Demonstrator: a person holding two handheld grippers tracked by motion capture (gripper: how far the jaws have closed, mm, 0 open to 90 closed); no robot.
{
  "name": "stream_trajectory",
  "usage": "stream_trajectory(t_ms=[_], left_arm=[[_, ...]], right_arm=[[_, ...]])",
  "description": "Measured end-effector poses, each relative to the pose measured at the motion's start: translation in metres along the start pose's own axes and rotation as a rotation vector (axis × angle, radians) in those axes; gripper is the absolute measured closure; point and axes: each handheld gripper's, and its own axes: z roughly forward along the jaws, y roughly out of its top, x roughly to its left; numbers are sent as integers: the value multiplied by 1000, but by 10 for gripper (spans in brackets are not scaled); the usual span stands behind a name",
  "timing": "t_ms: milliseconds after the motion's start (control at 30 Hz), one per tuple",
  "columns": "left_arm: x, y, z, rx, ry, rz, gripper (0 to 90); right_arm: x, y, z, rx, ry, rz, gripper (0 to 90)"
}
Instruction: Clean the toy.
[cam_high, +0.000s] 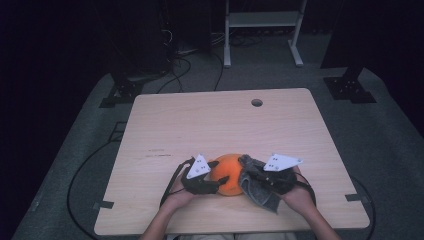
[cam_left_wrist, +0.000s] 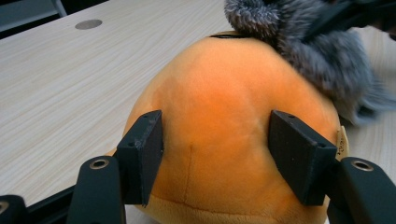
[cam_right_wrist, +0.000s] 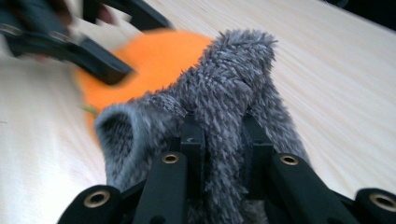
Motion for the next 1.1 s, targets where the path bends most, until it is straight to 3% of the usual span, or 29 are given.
stream_trajectory(t_ms=[33,67,133,200,333,367,400,433,500,533,600,633,733,833,933,967,1000,1100], left_arm=[[0,0,0,1,0,2,362],[0,0,0,1,0,2,363],[0,0,0,2,-3,9,363],[-1,-1,2,-2,-1,11,363],[-2,-1,1,-3,1,12,353],[0,1,-2,-27,-34,-13,314],[0,1,-2,-27,-34,-13,255],[4,4,-6,-80,-29,-32,172],[4,6,-7,-101,-6,-20,159],[3,6,-7,-96,13,-9,158],[2,5,-1,-37,12,-12,173],[1,3,2,-31,7,-54,217],[0,4,2,-21,5,-65,255],[-3,6,2,1,7,-29,275],[-5,5,4,0,7,-24,277],[-6,5,4,-2,4,-14,277],[-7,6,4,-2,0,-11,277],[-7,12,-3,1,-36,40,251]], right_arm=[[-8,-5,-1,24,-27,36,744],[-8,-5,-1,24,-27,36,744],[-13,-3,-4,13,-41,92,750],[-6,6,-7,-29,-17,82,750],[8,15,-3,-46,23,45,742],[10,12,2,-29,15,20,741],[10,12,2,-29,15,20,741],[8,8,3,-29,28,58,741],[8,7,1,-26,25,63,741],[9,7,0,-22,18,55,741],[12,7,-2,-14,15,34,740],[12,6,-1,-14,15,28,736],[6,4,-1,-5,16,41,736],[-14,-5,-2,58,-43,93,744],[-20,-8,-7,65,-49,126,748],[-16,0,-15,-10,22,142,748],[-13,4,-16,-27,41,132,748],[-1,12,-9,-7,63,72,748]])
